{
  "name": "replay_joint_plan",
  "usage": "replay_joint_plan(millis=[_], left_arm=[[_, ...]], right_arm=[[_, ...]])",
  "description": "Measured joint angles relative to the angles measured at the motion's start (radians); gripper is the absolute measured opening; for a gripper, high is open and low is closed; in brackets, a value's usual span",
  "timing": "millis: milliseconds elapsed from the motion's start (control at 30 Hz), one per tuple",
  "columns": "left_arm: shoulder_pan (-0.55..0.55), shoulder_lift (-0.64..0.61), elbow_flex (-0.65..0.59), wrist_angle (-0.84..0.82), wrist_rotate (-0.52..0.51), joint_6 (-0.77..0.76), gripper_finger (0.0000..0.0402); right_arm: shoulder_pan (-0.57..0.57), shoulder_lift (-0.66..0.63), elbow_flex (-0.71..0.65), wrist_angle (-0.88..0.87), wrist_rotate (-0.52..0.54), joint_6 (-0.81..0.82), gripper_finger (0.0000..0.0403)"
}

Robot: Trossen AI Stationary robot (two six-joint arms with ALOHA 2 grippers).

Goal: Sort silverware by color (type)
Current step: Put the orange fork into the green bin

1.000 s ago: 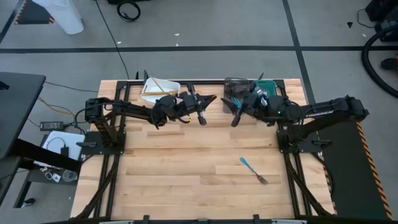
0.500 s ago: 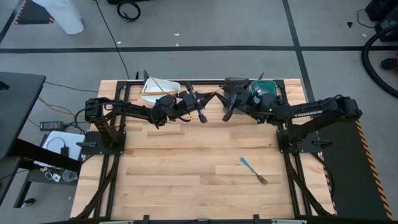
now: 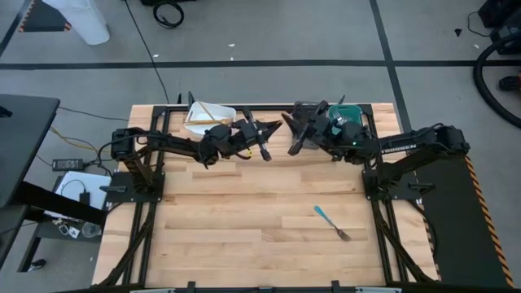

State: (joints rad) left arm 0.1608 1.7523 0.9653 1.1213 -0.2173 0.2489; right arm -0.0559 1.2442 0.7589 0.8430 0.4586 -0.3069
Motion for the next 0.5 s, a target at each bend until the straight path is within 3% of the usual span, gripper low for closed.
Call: replay_joint_plan(millis=[233, 367, 500], left_arm=[[0.000, 0.000, 0.000, -0.030, 0.007, 0.010, 0.0015], [0.000, 0.000, 0.000, -0.049, 0.001, 0.012, 0.0030], [0.000, 0.000, 0.000, -0.071, -0.007, 0.005, 0.0073]], right_arm=[[0.002, 0.000, 0.000, -0.008, 0.006, 0.015, 0.0021], [0.001, 0.001, 0.000, -0.025, 0.004, 0.013, 0.0017], [0.000, 0.001, 0.000, -0.034, 0.039, 0.003, 0.0017]])
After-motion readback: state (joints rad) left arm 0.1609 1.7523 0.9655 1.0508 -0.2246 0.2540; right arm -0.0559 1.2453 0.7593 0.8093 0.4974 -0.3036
